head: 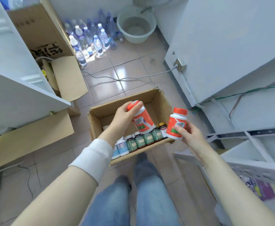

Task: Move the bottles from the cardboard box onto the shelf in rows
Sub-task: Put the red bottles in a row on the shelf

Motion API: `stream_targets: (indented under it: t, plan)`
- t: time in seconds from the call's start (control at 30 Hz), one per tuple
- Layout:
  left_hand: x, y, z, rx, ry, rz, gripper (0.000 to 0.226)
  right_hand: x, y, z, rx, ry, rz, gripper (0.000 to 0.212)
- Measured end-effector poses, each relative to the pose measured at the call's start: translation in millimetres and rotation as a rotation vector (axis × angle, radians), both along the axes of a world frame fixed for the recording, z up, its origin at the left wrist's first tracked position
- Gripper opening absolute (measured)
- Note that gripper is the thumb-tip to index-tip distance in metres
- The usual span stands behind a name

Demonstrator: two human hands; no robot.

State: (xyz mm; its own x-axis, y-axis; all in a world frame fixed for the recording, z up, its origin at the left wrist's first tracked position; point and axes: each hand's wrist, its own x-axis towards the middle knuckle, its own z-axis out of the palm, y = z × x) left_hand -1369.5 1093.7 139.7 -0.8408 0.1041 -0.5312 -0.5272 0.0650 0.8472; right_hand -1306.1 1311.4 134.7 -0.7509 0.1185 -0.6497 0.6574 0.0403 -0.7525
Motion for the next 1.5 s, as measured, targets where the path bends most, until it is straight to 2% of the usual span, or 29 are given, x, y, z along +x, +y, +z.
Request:
stream_targets:
  t: [0.13, 0.23, 0.37, 0.53, 0.7, 0.97, 1.17, 1.3, 1.37, 1.43, 1.5]
  plan:
    - [38, 21, 56, 0.121, 0.06, -0.168, 0.031, 79, -8, 55, -0.052, 0.105, -0.181, 0.104]
    - [73, 44, 97, 0.183, 0.09, -0.295, 0.034, 135, -8, 87, -0.129, 0.18, -0.32, 0.098]
    - [136, 84, 148, 0.256, 0.085, -0.437, 0.021, 212, 5, 128, -0.202, 0.3, -0.487, 0.096]
    - [231, 143, 213, 0.337, 0.096, -0.702, 0.031, 330, 38, 180, -0.297, 0.445, -0.613, 0.094]
    - [359, 211, 276, 0.414, 0.242, -0.885, 0.01, 474, 79, 230, -0.276, 0.604, -0.693, 0.086]
    - [537, 320, 363, 0.491, 0.457, -1.184, 0.014, 680, 144, 305, -0.023, 0.73, -0.918, 0.091]
    - [615, 401, 415, 0.48, 0.644, -1.331, 0.006, 764, 204, 358, 0.214, 0.799, -1.021, 0.097]
    - [642, 473, 439, 0.454, 0.751, -1.398, 0.015, 796, 257, 396, 0.42, 0.813, -1.05, 0.102]
    - [651, 514, 449, 0.41, 0.829, -1.412, 0.029, 805, 289, 415, 0.487, 0.801, -1.055, 0.091]
    - [657, 556, 455, 0.355, 0.899, -1.418, 0.041, 811, 323, 431, 0.571, 0.74, -1.047, 0.069]
    - [661, 595, 457, 0.298, 0.95, -1.463, 0.043, 810, 360, 441, 0.676, 0.643, -1.037, 0.055]
